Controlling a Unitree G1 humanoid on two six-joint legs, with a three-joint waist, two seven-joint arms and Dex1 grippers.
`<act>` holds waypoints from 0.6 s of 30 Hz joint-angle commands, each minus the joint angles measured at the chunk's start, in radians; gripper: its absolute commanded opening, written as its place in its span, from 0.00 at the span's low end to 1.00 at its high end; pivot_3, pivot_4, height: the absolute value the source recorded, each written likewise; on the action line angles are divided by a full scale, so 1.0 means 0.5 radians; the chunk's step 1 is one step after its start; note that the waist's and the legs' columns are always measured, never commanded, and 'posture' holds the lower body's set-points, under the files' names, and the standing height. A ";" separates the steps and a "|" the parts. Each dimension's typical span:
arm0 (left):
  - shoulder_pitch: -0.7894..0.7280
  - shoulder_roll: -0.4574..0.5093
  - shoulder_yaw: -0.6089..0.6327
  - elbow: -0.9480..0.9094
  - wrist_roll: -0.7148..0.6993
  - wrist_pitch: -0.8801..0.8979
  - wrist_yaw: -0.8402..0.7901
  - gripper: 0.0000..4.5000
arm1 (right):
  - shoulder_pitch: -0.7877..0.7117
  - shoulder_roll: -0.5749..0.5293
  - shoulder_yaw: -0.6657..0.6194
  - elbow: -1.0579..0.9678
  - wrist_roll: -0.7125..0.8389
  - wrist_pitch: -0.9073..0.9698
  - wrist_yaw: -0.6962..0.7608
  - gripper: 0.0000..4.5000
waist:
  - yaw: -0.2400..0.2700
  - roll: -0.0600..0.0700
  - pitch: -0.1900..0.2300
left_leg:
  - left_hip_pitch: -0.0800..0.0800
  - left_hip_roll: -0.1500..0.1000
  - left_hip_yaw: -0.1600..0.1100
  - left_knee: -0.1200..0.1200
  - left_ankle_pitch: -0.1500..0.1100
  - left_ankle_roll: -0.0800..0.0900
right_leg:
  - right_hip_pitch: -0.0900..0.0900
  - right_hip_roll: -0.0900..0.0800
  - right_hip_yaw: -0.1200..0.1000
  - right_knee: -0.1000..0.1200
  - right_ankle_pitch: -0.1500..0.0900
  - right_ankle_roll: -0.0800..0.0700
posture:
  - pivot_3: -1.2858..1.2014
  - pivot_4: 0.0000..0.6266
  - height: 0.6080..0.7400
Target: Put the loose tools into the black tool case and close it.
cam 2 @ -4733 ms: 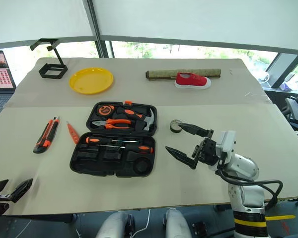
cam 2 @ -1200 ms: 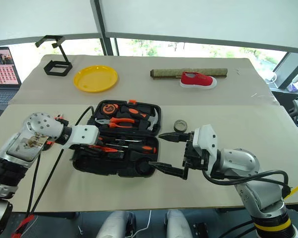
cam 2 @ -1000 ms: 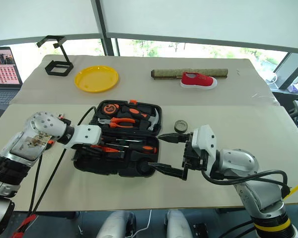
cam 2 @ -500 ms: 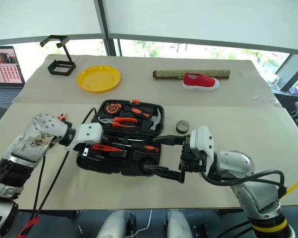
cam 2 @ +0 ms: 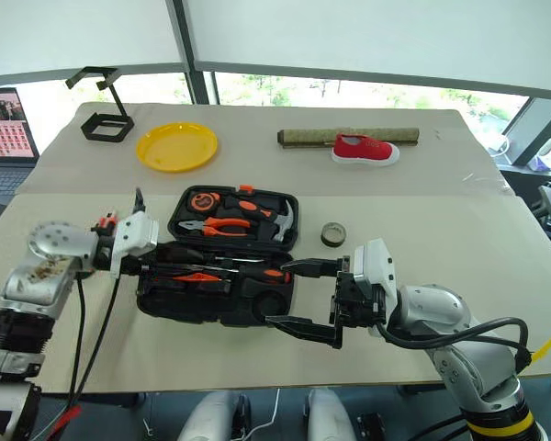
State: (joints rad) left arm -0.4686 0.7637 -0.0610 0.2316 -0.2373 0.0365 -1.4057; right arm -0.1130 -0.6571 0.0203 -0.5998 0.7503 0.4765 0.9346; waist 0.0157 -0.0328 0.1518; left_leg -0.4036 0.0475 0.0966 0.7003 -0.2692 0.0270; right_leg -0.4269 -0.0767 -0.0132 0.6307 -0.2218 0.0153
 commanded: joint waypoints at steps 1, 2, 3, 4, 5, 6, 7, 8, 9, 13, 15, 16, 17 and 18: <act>0.000 -0.018 0.026 0.078 -0.019 -0.129 -0.015 0.01 | -0.004 0.004 -0.043 -0.022 0.028 -0.026 0.016 1.00 | 0.001 0.000 0.000 | 0.000 0.000 0.000 0.000 0.000 0.000 | 0.000 0.000 0.000 0.000 0.000 0.000 | 0.52 0.24 1.00; 0.002 -0.030 0.017 0.115 0.015 -0.168 0.021 0.01 | -0.006 0.005 -0.041 -0.019 0.026 -0.025 0.015 1.00 | 0.001 0.000 0.000 | -0.001 0.000 0.000 0.000 0.000 0.000 | 0.000 0.000 0.000 0.000 0.000 0.000 | 0.52 0.24 1.00; 0.002 -0.043 0.013 0.147 0.034 -0.195 0.048 0.01 | -0.009 0.007 -0.039 -0.017 0.025 -0.024 0.014 1.00 | -0.001 0.000 0.000 | 0.000 0.000 0.000 0.000 0.000 0.000 | 0.000 0.000 0.000 0.000 0.000 0.000 | 0.52 0.24 1.00; 0.004 -0.051 0.007 0.166 0.040 -0.203 0.059 0.01 | -0.010 0.008 -0.040 -0.016 0.028 -0.022 0.013 1.00 | -0.002 0.000 0.000 | 0.000 0.000 0.000 0.000 0.000 0.000 | 0.000 0.000 0.000 0.000 0.000 0.000 | 0.52 0.24 1.00; 0.007 -0.057 0.004 0.180 0.042 -0.213 0.064 0.01 | -0.012 0.009 -0.041 -0.016 0.030 -0.020 0.011 1.00 | -0.003 0.000 0.000 | 0.000 0.000 0.000 0.000 0.000 0.000 | 0.000 0.000 0.000 0.000 0.000 0.000 | 0.52 0.24 1.00; 0.018 -0.055 -0.001 0.190 0.039 -0.222 0.048 0.01 | -0.014 0.010 -0.041 -0.017 0.032 -0.018 0.009 1.00 | -0.005 0.000 0.000 | 0.000 0.000 0.000 0.000 0.000 0.000 | 0.000 0.000 0.000 0.000 0.000 0.000 | 0.52 0.24 1.00; 0.031 -0.050 -0.007 0.198 0.047 -0.238 0.041 0.01 | -0.014 0.009 -0.044 -0.018 0.035 -0.017 0.010 1.00 | -0.006 0.000 0.000 | 0.000 0.000 0.000 0.000 0.000 0.000 | 0.000 0.000 0.000 0.000 0.000 0.000 | 0.52 0.24 1.00; 0.040 -0.046 -0.009 0.211 0.062 -0.261 0.044 0.01 | -0.014 0.008 -0.045 -0.019 0.037 -0.016 0.010 1.00 | -0.007 0.000 0.000 | 0.000 0.000 0.000 0.000 0.000 0.000 | 0.000 0.000 0.000 0.000 0.000 0.000 | 0.52 0.24 1.00; 0.053 -0.039 -0.012 0.227 0.071 -0.271 0.041 0.01 | -0.014 0.007 -0.046 -0.018 0.038 -0.015 0.010 1.00 | -0.007 0.000 0.000 | 0.000 0.000 0.000 0.000 0.000 0.000 | 0.000 0.000 0.000 0.000 0.000 0.000 | 0.52 0.24 1.00; 0.090 -0.030 -0.012 0.280 0.100 -0.316 0.052 0.01 | -0.015 0.007 -0.047 -0.015 0.039 -0.014 0.010 1.00 | -0.007 0.000 0.000 | 0.002 0.000 0.000 0.000 0.000 0.000 | 0.001 0.000 0.000 0.000 0.000 0.000 | 0.52 0.24 1.00; 0.113 -0.039 -0.004 0.312 0.112 -0.339 0.086 0.01 | -0.019 0.012 -0.040 -0.013 0.034 -0.015 0.007 1.00 | -0.007 0.000 0.000 | 0.004 0.001 0.000 -0.001 0.000 0.000 | 0.004 0.000 0.001 0.000 0.000 0.000 | 0.52 0.24 1.00; 0.123 -0.043 -0.001 0.322 0.114 -0.348 0.099 0.01 | -0.019 0.013 -0.038 -0.012 0.032 -0.017 0.007 1.00 | -0.008 0.000 0.000 | 0.006 0.001 0.000 -0.001 0.000 0.000 | 0.005 0.000 0.001 0.000 0.000 0.000 | 0.52 0.24 1.00; 0.142 -0.050 0.005 0.328 0.117 -0.364 0.122 0.01 | -0.022 0.017 -0.037 -0.010 0.031 -0.019 0.006 1.00 | -0.008 0.000 -0.001 | 0.009 0.001 0.001 -0.002 0.000 0.000 | 0.007 0.000 0.001 0.000 0.000 0.000 | 0.52 0.24 1.00; 0.175 -0.060 0.016 0.327 0.112 -0.382 0.146 0.01 | -0.024 0.022 -0.034 -0.005 0.026 -0.024 0.006 1.00 | -0.009 0.000 -0.001 | 0.010 0.001 0.000 -0.002 0.000 0.000 | 0.007 0.000 0.002 0.000 0.000 0.000 | 0.52 0.24 1.00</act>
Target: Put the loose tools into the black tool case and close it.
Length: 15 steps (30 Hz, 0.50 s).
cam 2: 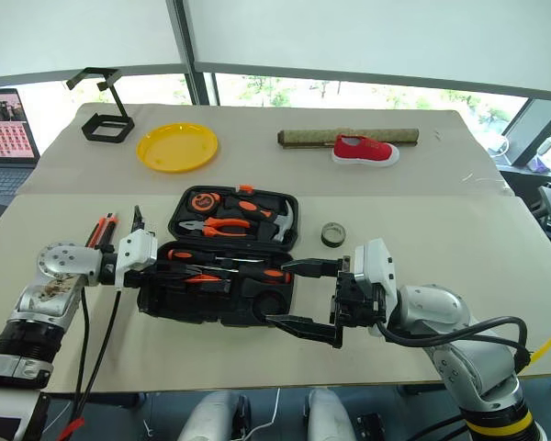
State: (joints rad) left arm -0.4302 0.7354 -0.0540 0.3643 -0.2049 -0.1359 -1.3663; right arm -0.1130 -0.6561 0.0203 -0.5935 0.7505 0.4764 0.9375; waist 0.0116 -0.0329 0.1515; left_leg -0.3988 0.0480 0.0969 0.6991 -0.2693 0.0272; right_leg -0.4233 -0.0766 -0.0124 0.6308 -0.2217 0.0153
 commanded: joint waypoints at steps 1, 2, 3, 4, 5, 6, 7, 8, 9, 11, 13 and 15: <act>0.130 -0.013 0.015 0.059 0.045 -0.061 0.099 0.01 | -0.026 0.025 -0.033 -0.013 0.021 -0.031 0.001 1.00 | -0.002 0.001 -0.001 | 0.001 0.000 0.000 0.000 0.000 0.000 | 0.000 0.000 0.000 0.000 0.000 0.000 | 0.52 0.24 1.00; 0.163 -0.022 0.034 0.058 0.042 -0.102 0.131 0.01 | -0.028 0.032 -0.032 -0.006 0.013 -0.041 0.000 1.00 | -0.004 0.001 -0.002 | 0.002 0.000 0.001 0.000 0.000 0.000 | 0.001 0.000 0.001 0.001 0.000 0.000 | 0.52 0.24 1.00; 0.192 -0.027 0.051 0.048 0.028 -0.113 0.145 0.01 | -0.028 0.039 -0.031 0.000 0.004 -0.052 0.002 1.00 | -0.004 0.002 -0.004 | 0.003 0.001 0.001 -0.001 0.000 0.000 | 0.002 0.000 0.001 0.001 0.000 0.000 | 0.52 0.24 1.00; 0.221 -0.033 0.089 0.028 0.003 -0.125 0.175 0.01 | -0.028 0.054 -0.031 0.009 -0.013 -0.078 0.000 1.00 | -0.003 0.002 -0.006 | 0.004 0.001 0.001 -0.001 0.000 0.000 | 0.002 0.000 0.002 0.001 0.000 0.000 | 0.52 0.24 1.00; 0.250 -0.039 0.133 -0.004 -0.038 -0.120 0.198 0.01 | -0.026 0.070 -0.031 0.017 -0.033 -0.109 0.002 1.00 | -0.005 0.005 -0.009 | 0.005 0.001 0.001 -0.002 0.000 0.000 | 0.003 0.000 0.002 0.001 0.000 0.000 | 0.52 0.24 1.00; 0.278 -0.045 0.205 -0.059 -0.091 -0.088 0.259 0.01 | -0.022 0.094 -0.034 0.032 -0.074 -0.171 0.005 1.00 | -0.008 0.008 -0.011 | 0.007 0.002 0.002 -0.003 0.000 0.000 | 0.003 0.000 0.003 0.001 0.000 -0.001 | 0.52 0.24 1.00; 0.300 -0.049 0.254 -0.100 -0.126 -0.066 0.306 0.01 | -0.017 0.111 -0.037 0.041 -0.104 -0.216 0.008 1.00 | -0.014 0.008 -0.011 | 0.008 0.002 0.003 -0.004 0.000 0.000 | 0.003 0.000 0.004 0.001 0.000 -0.001 | 0.52 0.24 1.00; 0.340 -0.047 0.331 -0.192 -0.210 0.038 0.364 0.01 | -0.008 0.145 -0.046 0.059 -0.146 -0.300 0.017 1.00 | -0.019 0.008 -0.011 | 0.009 0.002 0.004 -0.006 0.000 0.000 | 0.002 0.000 0.005 0.001 0.000 -0.001 | 0.52 0.24 1.00; 0.395 -0.042 0.429 -0.288 -0.264 0.103 0.462 0.07 | 0.002 0.172 -0.060 0.081 -0.164 -0.360 0.030 1.00 | -0.023 0.008 -0.011 | 0.009 0.003 0.004 -0.006 0.000 0.000 | 0.002 0.000 0.005 0.002 0.000 -0.001 | 0.52 0.24 1.00; 0.586 -0.020 0.642 -0.530 -0.391 0.271 0.619 0.17 | 0.044 0.205 -0.091 0.127 -0.186 -0.471 0.080 1.00 | -0.040 0.007 -0.011 | 0.007 0.003 0.004 -0.006 0.000 0.000 | 0.000 0.002 0.005 0.002 0.000 -0.002 | 0.52 0.24 1.00; 0.807 -0.024 0.858 -0.735 -0.486 0.411 0.761 0.33 | 0.089 0.219 -0.103 0.169 -0.208 -0.553 0.129 1.00 | -0.053 0.006 -0.011 | 0.006 0.005 0.003 -0.008 0.000 0.000 | -0.001 0.000 0.004 0.002 0.000 -0.001 | 0.52 0.24 1.00; 1.072 -0.079 1.100 -0.897 -0.545 0.501 0.907 0.49 | 0.131 0.239 -0.100 0.215 -0.241 -0.648 0.180 1.00 | -0.051 0.005 -0.011 | 0.006 0.006 0.002 -0.009 -0.001 0.000 | -0.001 -0.002 0.005 0.000 -0.001 -0.001 | 0.52 0.24 1.00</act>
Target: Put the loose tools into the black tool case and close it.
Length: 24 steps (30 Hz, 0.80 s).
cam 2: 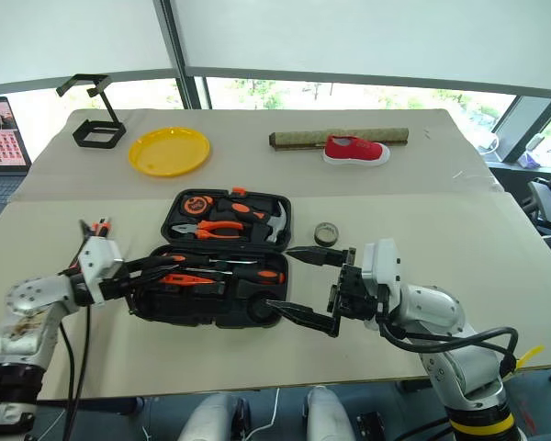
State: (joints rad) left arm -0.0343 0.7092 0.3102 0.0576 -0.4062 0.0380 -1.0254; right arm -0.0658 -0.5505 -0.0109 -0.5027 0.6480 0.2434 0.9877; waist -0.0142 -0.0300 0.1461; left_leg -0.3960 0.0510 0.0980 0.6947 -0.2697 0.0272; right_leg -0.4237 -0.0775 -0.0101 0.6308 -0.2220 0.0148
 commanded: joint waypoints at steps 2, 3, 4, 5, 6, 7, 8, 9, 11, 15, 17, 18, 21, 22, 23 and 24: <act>0.541 -0.113 0.588 -0.404 -0.172 0.195 0.350 0.66 | 0.066 0.052 -0.036 0.073 -0.057 -0.265 0.121 1.00 | -0.002 -0.001 0.000 | 0.000 0.000 0.000 0.000 0.000 0.000 | 0.000 -0.002 0.000 -0.001 0.000 0.000 | 0.52 0.24 1.00; 0.649 -0.161 0.672 -0.451 -0.190 0.213 0.403 0.74 | 0.072 0.064 -0.037 0.086 -0.059 -0.289 0.130 1.00 | -0.003 -0.001 0.000 | 0.002 0.000 0.001 -0.001 -0.001 0.000 | 0.001 -0.002 0.000 -0.002 0.000 0.000 | 0.52 0.24 1.00; 0.733 -0.209 0.737 -0.486 -0.204 0.225 0.455 0.81 | 0.072 0.085 -0.042 0.095 -0.049 -0.308 0.129 1.00 | -0.002 -0.001 0.000 | 0.004 0.000 0.002 -0.002 -0.001 0.000 | 0.002 -0.003 0.001 -0.002 0.000 0.000 | 0.52 0.24 1.00; 0.820 -0.270 0.795 -0.513 -0.202 0.222 0.512 0.89 | 0.071 0.097 -0.044 0.093 -0.002 -0.283 0.127 1.00 | 0.003 -0.001 0.000 | 0.004 0.000 0.002 -0.002 -0.001 0.000 | 0.002 -0.003 0.001 -0.002 0.000 0.000 | 0.52 0.24 1.00; 0.894 -0.325 0.840 -0.523 -0.201 0.212 0.554 0.99 | 0.065 0.118 -0.045 0.093 0.015 -0.299 0.130 1.00 | 0.010 -0.002 0.000 | 0.004 0.000 0.001 -0.002 -0.001 0.000 | 0.002 -0.003 0.000 -0.001 0.000 0.000 | 0.52 0.24 1.00; 0.964 -0.384 0.886 -0.524 -0.192 0.189 0.594 0.99 | 0.063 0.131 -0.042 0.090 0.040 -0.288 0.132 1.00 | 0.017 -0.003 0.000 | 0.005 0.000 0.001 -0.002 -0.001 0.000 | 0.003 -0.003 -0.001 -0.002 0.000 0.000 | 0.52 0.24 1.00; 1.021 -0.435 0.921 -0.524 -0.185 0.163 0.627 0.99 | 0.066 0.130 -0.034 0.084 0.063 -0.255 0.137 1.00 | 0.023 -0.003 -0.001 | 0.007 0.000 0.001 -0.001 -0.001 -0.001 | 0.004 -0.003 -0.001 -0.002 -0.001 -0.001 | 0.52 0.24 1.00; 1.059 -0.503 0.969 -0.523 -0.189 0.145 0.698 0.99 | 0.069 0.135 -0.014 0.090 0.034 -0.288 0.161 1.00 | 0.031 -0.005 -0.001 | 0.008 0.000 0.001 -0.001 -0.001 -0.001 | 0.005 -0.003 -0.001 -0.002 -0.001 -0.002 | 0.52 0.24 1.00; 1.094 -0.597 1.040 -0.525 -0.232 0.153 0.807 0.99 | 0.069 0.158 0.009 0.102 0.009 -0.328 0.174 1.00 | 0.042 -0.008 -0.003 | 0.009 0.000 0.002 -0.001 -0.001 -0.001 | 0.004 -0.004 -0.001 -0.003 -0.004 -0.005 | 0.52 0.24 1.00; 1.064 -0.632 1.050 -0.608 -0.325 0.256 0.928 0.99 | 0.042 0.237 0.020 0.128 -0.005 -0.382 0.151 1.00 | 0.060 -0.013 -0.007 | 0.011 0.001 0.000 -0.001 -0.001 -0.001 | 0.002 -0.004 -0.004 -0.003 -0.010 -0.015 | 0.52 0.24 1.00; 0.992 -0.562 0.994 -0.652 -0.372 0.412 1.002 0.99 | 0.029 0.291 0.022 0.146 -0.019 -0.419 0.121 1.00 | 0.060 -0.014 -0.007 | 0.011 0.001 0.001 -0.001 -0.002 -0.002 | 0.002 -0.004 -0.003 -0.003 -0.010 -0.016 | 0.52 0.24 1.00; 0.933 -0.516 0.970 -0.659 -0.386 0.506 1.059 0.99 | 0.022 0.315 0.019 0.151 -0.020 -0.423 0.095 1.00 | 0.060 -0.014 -0.007 | 0.011 0.001 0.001 -0.001 -0.002 -0.002 | 0.003 -0.004 -0.003 -0.002 -0.010 -0.016 | 0.52 0.24 1.00; 0.731 -0.388 0.908 -0.667 -0.438 0.781 1.221 0.99 | 0.008 0.354 0.013 0.164 -0.019 -0.421 0.059 1.00 | 0.056 -0.014 -0.007 | 0.011 0.000 0.001 -0.001 -0.001 -0.002 | 0.005 -0.002 -0.003 0.001 -0.005 -0.007 | 0.52 0.24 1.00; 0.625 -0.334 0.864 -0.653 -0.461 0.907 1.282 0.99 | 0.001 0.365 0.018 0.175 -0.028 -0.426 0.051 1.00 | 0.054 -0.014 -0.007 | 0.011 0.000 0.001 -0.002 -0.001 -0.003 | 0.005 -0.002 -0.002 0.001 -0.004 -0.006 | 0.52 0.24 1.00; 0.471 -0.233 0.743 -0.584 -0.388 1.010 1.315 0.99 | -0.003 0.374 0.029 0.193 -0.041 -0.435 0.050 1.00 | 0.053 -0.015 -0.007 | 0.011 0.000 0.002 -0.002 -0.001 -0.003 | 0.005 -0.001 -0.002 0.001 -0.004 -0.006 | 0.52 0.24 1.00; 0.316 -0.146 0.619 -0.503 -0.318 1.081 1.325 0.99 | -0.009 0.378 0.042 0.209 -0.059 -0.446 0.051 1.00 | 0.057 -0.014 -0.007 | 0.011 0.000 0.002 -0.002 0.000 -0.003 | 0.005 -0.001 -0.002 0.002 -0.004 -0.006 | 0.52 0.24 1.00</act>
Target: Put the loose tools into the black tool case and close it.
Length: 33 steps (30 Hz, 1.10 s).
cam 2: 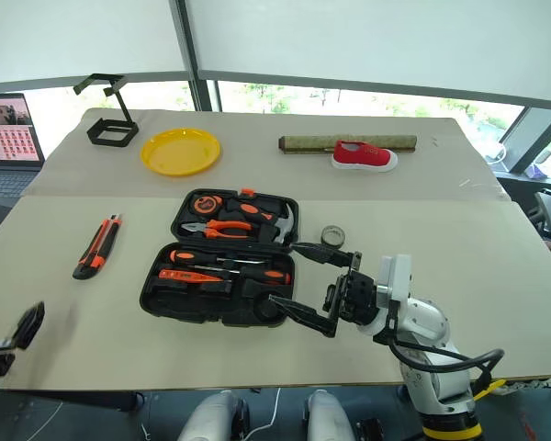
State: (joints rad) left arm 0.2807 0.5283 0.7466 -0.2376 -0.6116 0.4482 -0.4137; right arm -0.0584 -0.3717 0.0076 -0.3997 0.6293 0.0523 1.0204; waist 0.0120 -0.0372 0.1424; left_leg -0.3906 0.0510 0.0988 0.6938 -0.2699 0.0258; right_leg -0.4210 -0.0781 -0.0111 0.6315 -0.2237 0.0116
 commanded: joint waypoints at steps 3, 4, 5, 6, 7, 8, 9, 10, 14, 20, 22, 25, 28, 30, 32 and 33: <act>-0.600 0.344 -0.457 0.290 0.203 0.399 0.129 0.99 | -0.050 0.029 0.030 0.033 -0.051 -0.074 -0.007 1.00 | 0.004 -0.001 0.000 | 0.000 -0.004 -0.002 0.000 0.003 -0.004 | 0.001 0.003 -0.003 0.002 0.000 0.000 | 0.52 0.24 1.00; -0.654 0.366 -0.495 0.337 0.224 0.422 0.124 0.99 | -0.057 0.029 0.033 0.039 -0.055 -0.074 -0.006 1.00 | -0.007 0.000 0.000 | 0.000 -0.004 0.000 -0.001 0.002 -0.004 | 0.001 0.002 -0.001 0.001 0.001 -0.001 | 0.52 0.24 1.00; -0.723 0.395 -0.551 0.419 0.278 0.404 0.112 0.99 | -0.067 0.029 0.038 0.050 -0.061 -0.075 -0.002 1.00 | -0.023 0.000 0.000 | 0.000 -0.004 0.002 -0.002 0.002 -0.004 | 0.000 0.002 0.000 0.001 0.001 -0.001 | 0.52 0.24 1.00; -0.807 0.425 -0.603 0.516 0.322 0.412 0.103 0.99 | -0.078 0.026 0.042 0.059 -0.067 -0.072 0.001 1.00 | -0.038 0.000 0.000 | 0.001 -0.003 0.006 -0.003 0.000 -0.005 | -0.003 0.002 0.003 0.000 0.001 -0.001 | 0.52 0.24 1.00; -0.865 0.444 -0.635 0.586 0.351 0.415 0.098 0.99 | -0.085 0.025 0.045 0.066 -0.071 -0.072 0.003 1.00 | -0.046 0.000 0.000 | 0.001 -0.003 0.005 -0.004 0.000 -0.006 | -0.003 0.003 0.003 0.001 0.001 -0.001 | 0.52 0.24 1.00; -0.919 0.474 -0.696 0.647 0.389 0.436 0.081 0.99 | -0.087 0.020 0.044 0.066 -0.073 -0.070 0.005 1.00 | -0.054 -0.001 0.001 | 0.001 -0.003 0.005 -0.004 -0.001 -0.006 | -0.003 0.003 0.002 0.002 0.001 -0.001 | 0.52 0.24 1.00; -0.952 0.494 -0.741 0.690 0.421 0.447 0.065 0.99 | -0.085 0.016 0.041 0.064 -0.074 -0.067 0.004 1.00 | -0.056 -0.001 0.001 | 0.001 -0.003 0.005 -0.006 -0.001 -0.007 | -0.005 0.004 0.002 0.001 0.001 -0.002 | 0.52 0.24 1.00; -0.971 0.503 -0.770 0.723 0.442 0.447 0.050 0.99 | -0.081 0.012 0.039 0.059 -0.075 -0.066 0.002 1.00 | -0.056 -0.001 0.001 | 0.001 -0.002 0.005 -0.008 -0.001 -0.007 | -0.005 0.005 0.002 0.001 0.001 -0.002 | 0.52 0.24 1.00; -1.026 0.498 -0.818 0.810 0.495 0.438 0.029 0.99 | -0.061 0.002 0.035 0.043 -0.085 -0.067 -0.010 1.00 | -0.049 -0.001 0.001 | 0.001 -0.003 0.006 -0.013 0.000 -0.008 | -0.006 0.003 0.002 -0.001 0.000 -0.003 | 0.52 0.24 1.00; -1.089 0.406 -0.875 0.926 0.549 0.360 -0.006 0.76 | -0.059 -0.001 0.040 0.042 -0.105 -0.065 -0.025 1.00 | -0.031 -0.001 0.001 | 0.002 -0.003 0.005 -0.013 0.000 -0.009 | -0.004 0.001 0.001 0.000 0.000 -0.003 | 0.52 0.24 1.00; -1.087 0.382 -0.862 0.952 0.552 0.303 -0.021 0.58 | -0.060 -0.008 0.037 0.044 -0.109 -0.063 -0.020 1.00 | -0.029 -0.001 0.001 | 0.004 -0.003 0.006 -0.013 0.000 -0.009 | -0.004 0.001 0.002 0.001 0.000 -0.003 | 0.52 0.24 1.00; -1.077 0.345 -0.785 0.953 0.471 0.193 -0.124 0.39 | -0.051 -0.030 0.028 0.040 -0.110 -0.050 -0.015 1.00 | -0.026 -0.001 0.001 | 0.004 -0.003 0.005 -0.013 0.001 -0.009 | -0.004 0.001 0.002 0.001 0.001 -0.003 | 0.52 0.24 1.00; -1.053 0.374 -0.684 0.899 0.382 0.015 -0.346 0.39 | -0.004 -0.093 -0.016 -0.001 -0.059 -0.012 0.001 1.00 | -0.021 -0.001 0.001 | 0.003 -0.003 0.005 -0.013 0.001 -0.009 | -0.004 0.001 0.002 0.000 0.001 -0.003 | 0.52 0.24 1.00; -1.045 0.415 -0.602 0.804 0.215 -0.003 -0.591 0.39 | 0.034 -0.164 -0.071 -0.033 -0.021 -0.027 0.058 1.00 | -0.020 -0.002 0.002 | 0.000 -0.002 0.005 -0.013 0.000 -0.009 | -0.005 0.001 0.001 -0.001 0.001 -0.003 | 0.52 0.24 1.00; -1.017 0.493 -0.603 0.725 0.166 -0.097 -0.840 0.39 | 0.053 -0.236 -0.134 -0.062 0.035 0.006 0.069 1.00 | -0.016 -0.004 0.003 | -0.002 -0.002 0.005 -0.013 0.000 -0.008 | -0.006 0.000 0.001 -0.003 0.001 -0.003 | 0.52 0.24 1.00; -0.998 0.541 -0.625 0.685 0.168 -0.161 -0.974 0.39 | 0.068 -0.286 -0.165 -0.076 0.063 0.034 0.080 1.00 | -0.016 -0.004 0.003 | -0.002 -0.002 0.005 -0.013 0.000 -0.008 | -0.006 0.000 0.000 -0.003 0.000 -0.003 | 0.52 0.24 1.00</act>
State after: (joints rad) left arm -0.2193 0.7467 0.4127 0.1831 -0.4995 0.4445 -0.7743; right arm -0.0267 -0.4843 -0.0242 -0.3847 0.6154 0.0540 1.0474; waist 0.0039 -0.0392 0.1437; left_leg -0.3916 0.0502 0.1013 0.6875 -0.2699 0.0217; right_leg -0.4240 -0.0779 -0.0111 0.6298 -0.2235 0.0103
